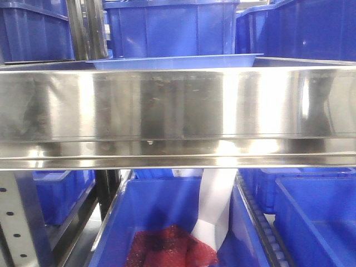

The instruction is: Grab blue tray and place on right shelf

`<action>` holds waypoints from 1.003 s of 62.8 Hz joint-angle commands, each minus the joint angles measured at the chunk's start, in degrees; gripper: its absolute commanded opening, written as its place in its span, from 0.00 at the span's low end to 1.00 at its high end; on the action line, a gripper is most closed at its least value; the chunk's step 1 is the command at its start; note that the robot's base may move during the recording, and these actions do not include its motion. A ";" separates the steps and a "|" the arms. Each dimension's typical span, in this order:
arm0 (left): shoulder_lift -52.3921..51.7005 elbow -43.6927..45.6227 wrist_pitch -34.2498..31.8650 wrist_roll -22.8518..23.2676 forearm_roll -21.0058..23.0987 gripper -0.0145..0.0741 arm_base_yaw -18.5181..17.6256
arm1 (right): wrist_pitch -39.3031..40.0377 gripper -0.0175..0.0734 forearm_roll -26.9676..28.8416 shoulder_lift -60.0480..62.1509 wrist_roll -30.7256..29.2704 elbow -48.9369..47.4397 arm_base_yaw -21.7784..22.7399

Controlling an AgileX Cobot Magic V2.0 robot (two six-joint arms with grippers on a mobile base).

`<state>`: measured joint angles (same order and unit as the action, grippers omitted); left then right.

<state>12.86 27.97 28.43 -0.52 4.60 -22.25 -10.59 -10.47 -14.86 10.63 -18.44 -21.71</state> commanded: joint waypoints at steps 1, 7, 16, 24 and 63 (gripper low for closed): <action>-0.03 1.10 -5.23 -0.20 -0.49 0.11 2.45 | 5.44 0.25 -0.82 -0.50 -0.80 -1.69 -0.08; -2.24 -2.02 -6.26 -0.20 -0.49 0.11 8.22 | 5.44 0.25 -0.82 -0.50 -0.80 -1.69 -0.08; -7.17 -10.51 -12.61 -0.20 0.30 0.11 14.88 | 5.44 0.25 -0.82 -0.50 -0.80 -1.69 -0.08; -11.58 -19.66 -19.92 -0.20 0.84 0.11 17.66 | 5.44 0.25 -0.82 -0.50 -0.80 -1.69 -0.08; -14.36 -31.35 -30.12 -0.10 0.84 0.11 18.10 | 5.32 0.25 -0.82 -0.50 -0.80 -1.69 -0.08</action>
<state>-0.66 -1.64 3.91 -0.52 4.96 -4.26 -10.27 -10.56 -14.86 10.63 -18.44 -21.71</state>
